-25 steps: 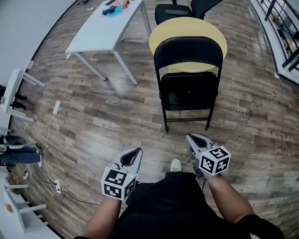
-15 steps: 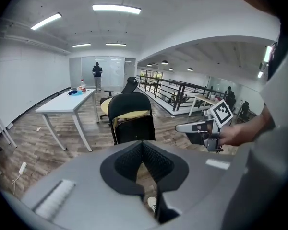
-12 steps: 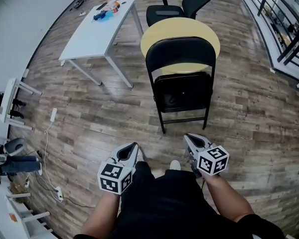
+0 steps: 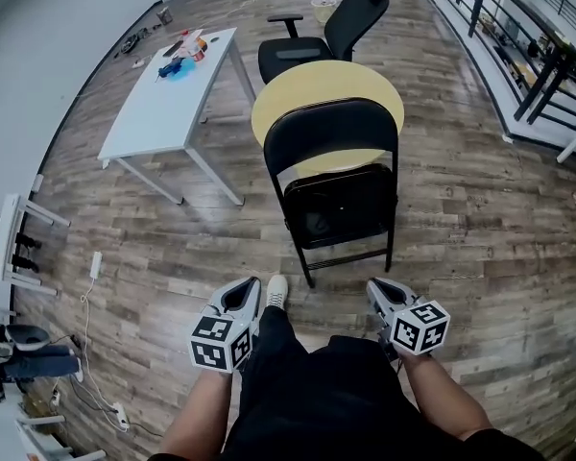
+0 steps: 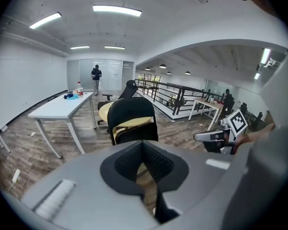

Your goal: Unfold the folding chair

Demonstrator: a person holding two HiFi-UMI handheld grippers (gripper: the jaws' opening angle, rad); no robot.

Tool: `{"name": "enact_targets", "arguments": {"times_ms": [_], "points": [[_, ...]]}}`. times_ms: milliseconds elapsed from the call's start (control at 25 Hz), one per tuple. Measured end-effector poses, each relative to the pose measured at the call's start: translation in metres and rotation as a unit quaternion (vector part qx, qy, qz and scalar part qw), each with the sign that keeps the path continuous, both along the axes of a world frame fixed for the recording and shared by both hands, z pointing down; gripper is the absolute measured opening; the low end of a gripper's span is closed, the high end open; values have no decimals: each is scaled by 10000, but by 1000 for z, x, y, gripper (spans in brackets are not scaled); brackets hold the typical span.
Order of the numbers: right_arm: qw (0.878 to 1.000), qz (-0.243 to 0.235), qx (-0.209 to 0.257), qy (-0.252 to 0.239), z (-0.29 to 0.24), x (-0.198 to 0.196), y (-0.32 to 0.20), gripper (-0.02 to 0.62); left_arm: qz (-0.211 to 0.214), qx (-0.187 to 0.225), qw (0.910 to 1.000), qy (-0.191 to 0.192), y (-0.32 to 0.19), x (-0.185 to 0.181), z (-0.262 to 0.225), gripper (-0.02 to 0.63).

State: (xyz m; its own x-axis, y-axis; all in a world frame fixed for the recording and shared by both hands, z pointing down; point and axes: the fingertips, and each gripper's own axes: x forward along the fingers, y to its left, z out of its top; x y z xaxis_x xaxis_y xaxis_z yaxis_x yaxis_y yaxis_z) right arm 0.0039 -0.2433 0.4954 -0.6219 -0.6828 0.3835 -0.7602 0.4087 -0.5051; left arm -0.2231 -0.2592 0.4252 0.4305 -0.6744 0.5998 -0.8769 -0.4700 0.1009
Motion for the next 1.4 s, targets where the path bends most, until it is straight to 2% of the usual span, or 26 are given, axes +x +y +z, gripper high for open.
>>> {"name": "enact_targets", "arguments": {"times_ms": [200,360,600,880,1040,1200,1280,1400], "points": [[9990,391,-109,171,8,11,-4,5,406,189,9990,-80,-50,5,8,9],[9969,673,-294,279,9,11,-13,5,745,490,9957,-257,-99,4,-2,9],[9929,1063,-270,462,-5,-15,-55,5,1260,690,9893,-258,-177,-8,-18,9],[9879,1496,-223,343,-23,-55,-98,5,2063,805,9742,-426,-236,-6,-12,12],[9864,1551,-268,474,-27,-75,-105,5,2177,819,9718,-391,-285,-2,-6,27],[9808,1824,-340,599,-24,-77,-112,5,2028,505,9779,49,-344,0,4,54],[9752,2092,-428,581,-21,-70,-113,5,2037,432,9781,8,-372,3,12,84],[9654,2491,-476,607,-22,-59,-112,5,2234,469,9734,-172,-407,20,25,88]]}}
